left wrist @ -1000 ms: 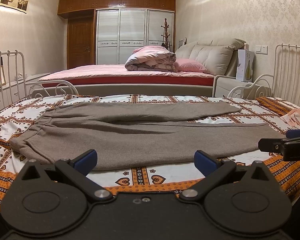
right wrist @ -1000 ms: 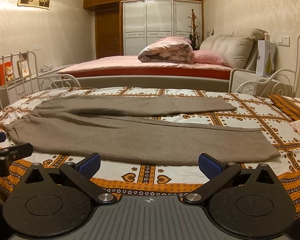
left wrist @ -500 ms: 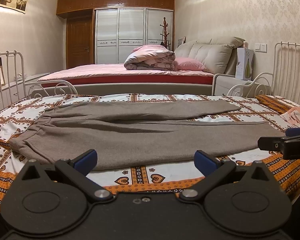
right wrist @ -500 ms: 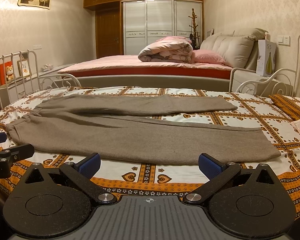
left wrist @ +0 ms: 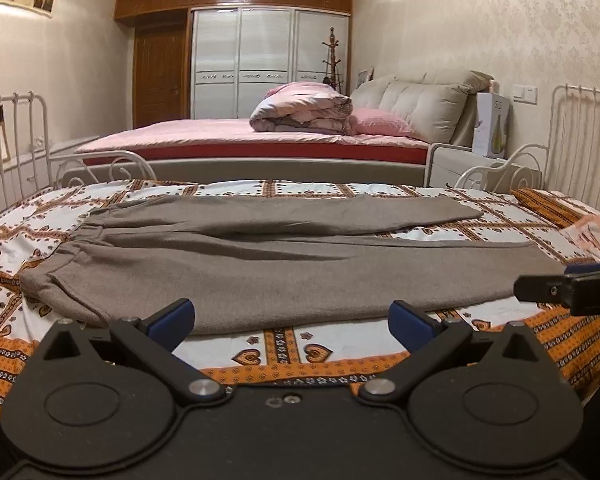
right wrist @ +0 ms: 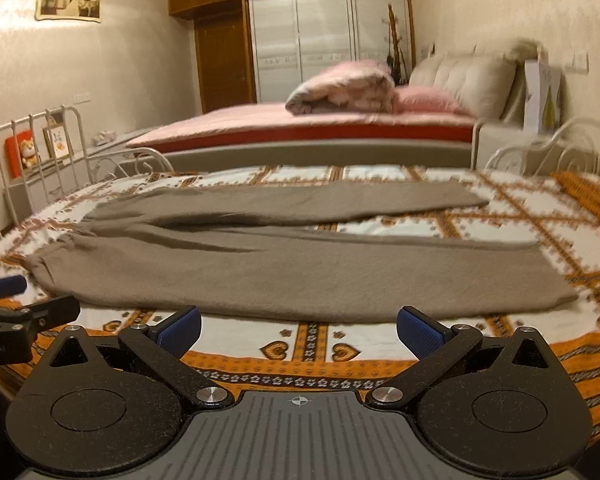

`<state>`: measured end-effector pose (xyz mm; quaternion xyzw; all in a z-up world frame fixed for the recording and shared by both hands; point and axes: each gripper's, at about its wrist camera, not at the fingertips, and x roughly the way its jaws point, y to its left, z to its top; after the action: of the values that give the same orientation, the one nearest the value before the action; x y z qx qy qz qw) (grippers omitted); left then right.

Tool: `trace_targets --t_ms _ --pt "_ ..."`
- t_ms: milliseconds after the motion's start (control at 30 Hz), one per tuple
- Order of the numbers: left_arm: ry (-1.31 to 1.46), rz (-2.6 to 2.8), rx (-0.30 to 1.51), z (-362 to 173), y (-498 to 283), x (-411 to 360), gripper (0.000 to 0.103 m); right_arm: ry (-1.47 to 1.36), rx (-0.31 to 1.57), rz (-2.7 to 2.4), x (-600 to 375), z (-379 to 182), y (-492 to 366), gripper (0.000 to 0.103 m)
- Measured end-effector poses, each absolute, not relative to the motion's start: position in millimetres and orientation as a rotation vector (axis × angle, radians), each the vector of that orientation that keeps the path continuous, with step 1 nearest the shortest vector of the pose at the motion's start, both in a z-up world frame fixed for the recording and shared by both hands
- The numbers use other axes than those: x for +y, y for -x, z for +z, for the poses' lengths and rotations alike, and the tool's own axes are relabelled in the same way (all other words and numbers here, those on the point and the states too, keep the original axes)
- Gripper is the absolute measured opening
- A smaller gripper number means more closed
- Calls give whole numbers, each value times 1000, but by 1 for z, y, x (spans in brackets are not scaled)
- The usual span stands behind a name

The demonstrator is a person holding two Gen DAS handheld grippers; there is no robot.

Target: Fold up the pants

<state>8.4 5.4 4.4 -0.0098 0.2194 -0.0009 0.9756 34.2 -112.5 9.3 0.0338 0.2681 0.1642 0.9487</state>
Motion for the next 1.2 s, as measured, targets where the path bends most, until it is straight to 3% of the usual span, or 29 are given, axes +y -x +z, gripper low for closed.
trace_targets --t_ms 167,367,500,833,867,900,967,1033,1200 --pt "44 43 466 22 -35 35 97 -89 592 396 -118 24 -67 103" --pt "120 -15 527 35 -91 99 97 -84 496 496 -109 52 -123 103" --pt "104 -8 559 45 -137 155 95 -133 778 667 -85 37 -206 103" --pt "-60 129 659 18 -283 287 96 11 771 656 6 23 -378 103" --pt "-35 131 681 10 -299 301 94 28 769 664 18 18 -396 101" --pt "-26 118 697 3 -312 314 87 45 767 675 22 14 -412 83" --pt "-37 112 732 -11 -334 336 78 84 780 712 47 3 -444 59" --pt "-30 104 756 -21 -353 353 70 118 766 727 65 -8 -467 54" --pt "-33 60 806 -40 -383 378 64 170 737 747 93 -36 -504 54"
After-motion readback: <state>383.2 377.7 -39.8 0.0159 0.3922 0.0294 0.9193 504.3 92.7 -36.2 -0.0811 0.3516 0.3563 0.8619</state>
